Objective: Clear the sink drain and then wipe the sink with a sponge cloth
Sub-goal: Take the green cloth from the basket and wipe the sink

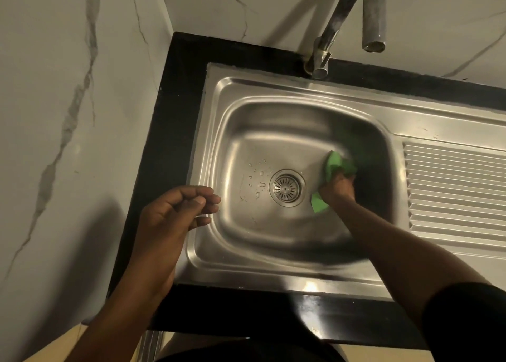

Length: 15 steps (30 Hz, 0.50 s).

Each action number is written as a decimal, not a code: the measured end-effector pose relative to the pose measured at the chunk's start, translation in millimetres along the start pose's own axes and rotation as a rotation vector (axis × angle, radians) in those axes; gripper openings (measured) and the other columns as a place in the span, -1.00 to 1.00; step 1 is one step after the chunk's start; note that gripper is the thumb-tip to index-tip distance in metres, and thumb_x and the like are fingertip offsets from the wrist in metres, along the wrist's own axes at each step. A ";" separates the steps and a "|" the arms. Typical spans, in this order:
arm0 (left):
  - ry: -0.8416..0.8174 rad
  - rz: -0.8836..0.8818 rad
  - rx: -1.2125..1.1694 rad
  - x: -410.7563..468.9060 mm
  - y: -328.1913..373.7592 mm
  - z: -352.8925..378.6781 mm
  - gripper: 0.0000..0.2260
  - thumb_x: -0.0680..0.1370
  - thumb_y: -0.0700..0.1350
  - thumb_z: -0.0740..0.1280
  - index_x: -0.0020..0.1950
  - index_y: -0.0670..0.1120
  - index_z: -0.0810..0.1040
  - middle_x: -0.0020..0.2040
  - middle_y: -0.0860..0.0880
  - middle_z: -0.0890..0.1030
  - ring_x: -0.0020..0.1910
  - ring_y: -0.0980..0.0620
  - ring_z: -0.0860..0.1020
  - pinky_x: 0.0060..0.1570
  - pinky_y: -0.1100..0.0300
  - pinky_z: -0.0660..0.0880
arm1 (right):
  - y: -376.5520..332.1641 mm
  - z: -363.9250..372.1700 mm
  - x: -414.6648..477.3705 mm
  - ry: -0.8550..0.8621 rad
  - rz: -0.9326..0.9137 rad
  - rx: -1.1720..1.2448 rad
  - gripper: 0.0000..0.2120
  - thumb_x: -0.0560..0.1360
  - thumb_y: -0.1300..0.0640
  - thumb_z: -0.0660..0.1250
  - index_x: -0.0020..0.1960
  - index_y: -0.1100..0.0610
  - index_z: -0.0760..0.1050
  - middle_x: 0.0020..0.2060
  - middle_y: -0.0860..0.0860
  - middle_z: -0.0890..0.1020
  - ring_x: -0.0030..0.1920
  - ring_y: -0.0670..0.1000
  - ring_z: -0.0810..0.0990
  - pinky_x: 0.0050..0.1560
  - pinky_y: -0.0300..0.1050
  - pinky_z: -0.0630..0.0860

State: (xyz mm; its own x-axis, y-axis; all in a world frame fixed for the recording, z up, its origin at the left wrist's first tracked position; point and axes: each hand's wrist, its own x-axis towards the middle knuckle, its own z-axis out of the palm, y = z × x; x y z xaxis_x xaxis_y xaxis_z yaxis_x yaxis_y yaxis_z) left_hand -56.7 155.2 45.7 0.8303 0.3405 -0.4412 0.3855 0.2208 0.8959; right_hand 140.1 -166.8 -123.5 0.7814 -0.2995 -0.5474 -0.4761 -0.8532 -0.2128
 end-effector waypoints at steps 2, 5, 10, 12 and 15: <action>0.012 0.001 0.004 -0.2 -1.7 -3.5 -0.81 0.56 -0.09 0.35 0.02 0.04 0.77 0.02 -0.10 0.79 0.06 -0.11 0.76 0.14 -0.10 0.63 | -11.7 19.3 -3.5 0.057 -0.003 0.060 -0.36 0.50 0.07 0.23 0.56 0.19 0.25 0.51 0.28 0.26 0.41 0.37 0.38 0.46 0.12 0.37; 0.036 -0.001 0.018 -1.9 -5.6 -8.6 -0.82 0.55 -0.06 0.36 0.03 0.06 0.77 0.02 -0.09 0.79 0.06 -0.09 0.76 0.13 -0.06 0.63 | -42.1 50.7 -15.8 0.108 -0.164 -0.107 -0.32 0.55 0.13 0.25 0.64 0.10 0.15 0.60 0.19 0.18 0.49 0.31 0.25 0.49 0.11 0.28; 0.045 0.007 0.036 -4.1 -14.2 -16.1 -0.82 0.56 -0.04 0.37 0.05 0.06 0.77 0.03 -0.09 0.79 0.07 -0.09 0.76 0.01 0.18 0.69 | -101.8 96.0 -36.0 -0.119 -0.494 -0.144 -0.41 0.71 0.11 0.07 0.69 0.03 -0.01 0.69 0.09 -0.11 0.66 0.27 -0.14 0.59 0.34 -0.08; 0.053 -0.001 0.030 -5.9 -15.1 -15.9 -0.82 0.59 -0.08 0.36 0.05 0.05 0.77 0.02 -0.09 0.79 0.07 -0.09 0.76 0.04 0.13 0.69 | -108.3 104.3 -45.5 -0.188 -0.655 -0.168 -0.41 0.71 0.15 0.09 0.69 0.04 0.00 0.69 0.08 -0.10 0.66 0.26 -0.18 0.59 0.35 -0.13; 0.048 -0.010 0.030 -8.3 -14.8 -12.2 -0.76 0.66 -0.20 0.33 0.05 0.06 0.77 0.02 -0.09 0.79 0.07 -0.09 0.76 0.11 -0.03 0.64 | -95.0 97.6 -49.9 -0.241 -0.849 -0.218 -0.37 0.64 0.24 0.20 0.67 0.06 0.13 0.68 0.09 0.06 0.67 0.23 -0.02 0.62 0.21 -0.03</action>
State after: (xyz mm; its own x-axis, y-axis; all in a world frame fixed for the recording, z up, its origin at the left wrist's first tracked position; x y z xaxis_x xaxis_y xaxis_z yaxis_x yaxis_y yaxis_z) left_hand -74.2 160.3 35.5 0.8064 0.3824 -0.4512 0.4060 0.1969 0.8924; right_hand 107.0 -29.1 -154.9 0.7174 0.5430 -0.4364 0.3271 -0.8156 -0.4772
